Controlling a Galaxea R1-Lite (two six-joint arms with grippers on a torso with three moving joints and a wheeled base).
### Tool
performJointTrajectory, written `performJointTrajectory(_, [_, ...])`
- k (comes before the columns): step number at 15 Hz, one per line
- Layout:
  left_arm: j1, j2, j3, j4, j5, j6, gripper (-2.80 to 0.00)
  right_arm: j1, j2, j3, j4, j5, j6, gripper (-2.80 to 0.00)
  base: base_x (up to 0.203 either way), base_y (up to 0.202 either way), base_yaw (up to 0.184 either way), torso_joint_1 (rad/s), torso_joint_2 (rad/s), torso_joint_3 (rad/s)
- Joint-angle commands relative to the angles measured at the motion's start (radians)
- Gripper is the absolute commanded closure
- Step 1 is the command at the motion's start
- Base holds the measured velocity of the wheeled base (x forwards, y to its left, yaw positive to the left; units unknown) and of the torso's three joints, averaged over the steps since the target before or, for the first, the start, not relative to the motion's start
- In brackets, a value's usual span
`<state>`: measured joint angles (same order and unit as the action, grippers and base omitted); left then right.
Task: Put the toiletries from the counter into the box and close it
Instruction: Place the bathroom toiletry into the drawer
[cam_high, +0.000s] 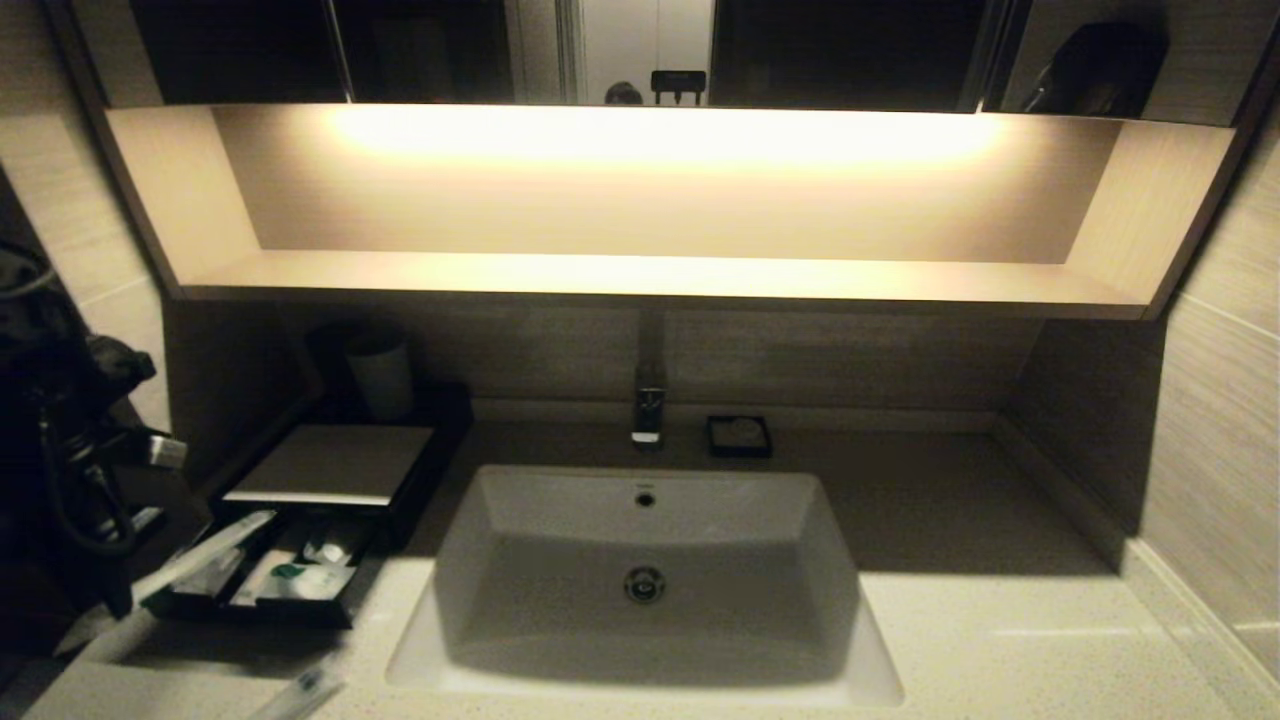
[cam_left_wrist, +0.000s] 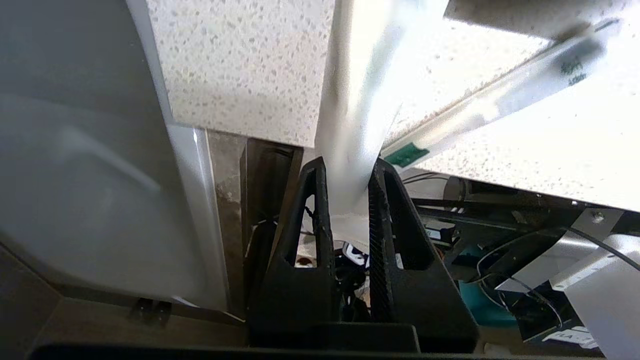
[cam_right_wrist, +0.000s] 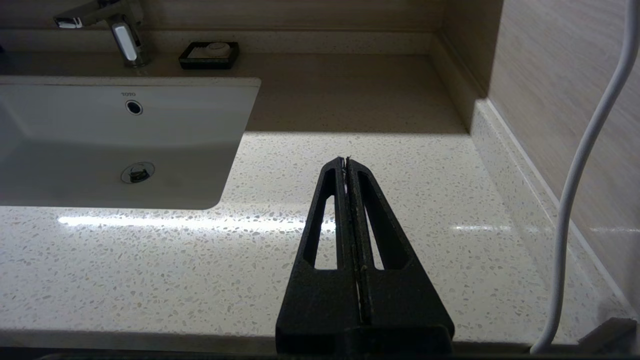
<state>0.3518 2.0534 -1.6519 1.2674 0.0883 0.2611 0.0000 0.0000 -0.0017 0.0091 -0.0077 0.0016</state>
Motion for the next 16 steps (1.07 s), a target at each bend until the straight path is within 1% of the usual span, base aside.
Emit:
performJointTrajectory(1, [-0.005, 0.023, -0.006, 0.001, -0.001, 0.000, 0.00, 0.000, 0.000, 0.000, 0.000, 0.000, 0.000, 0.00, 0.000, 0.000, 0.000, 0.000, 0.00, 0.000])
performJointTrajectory(5, [-0.012, 0.042, -0.018, -0.023, -0.001, -0.003, 0.00, 0.000, 0.000, 0.000, 0.000, 0.000, 0.000, 0.00, 0.000, 0.000, 0.000, 0.000, 0.00, 0.000])
performJointTrajectory(8, [-0.013, 0.058, -0.053, -0.023, -0.002, -0.005, 0.00, 0.000, 0.000, 0.000, 0.000, 0.000, 0.000, 0.00, 0.000, 0.000, 0.000, 0.000, 0.00, 0.000])
performJointTrajectory(16, [-0.033, 0.085, -0.069, -0.025, -0.004, -0.005, 0.00, 0.000, 0.000, 0.000, 0.000, 0.000, 0.000, 0.00, 0.000, 0.000, 0.000, 0.000, 0.00, 0.000])
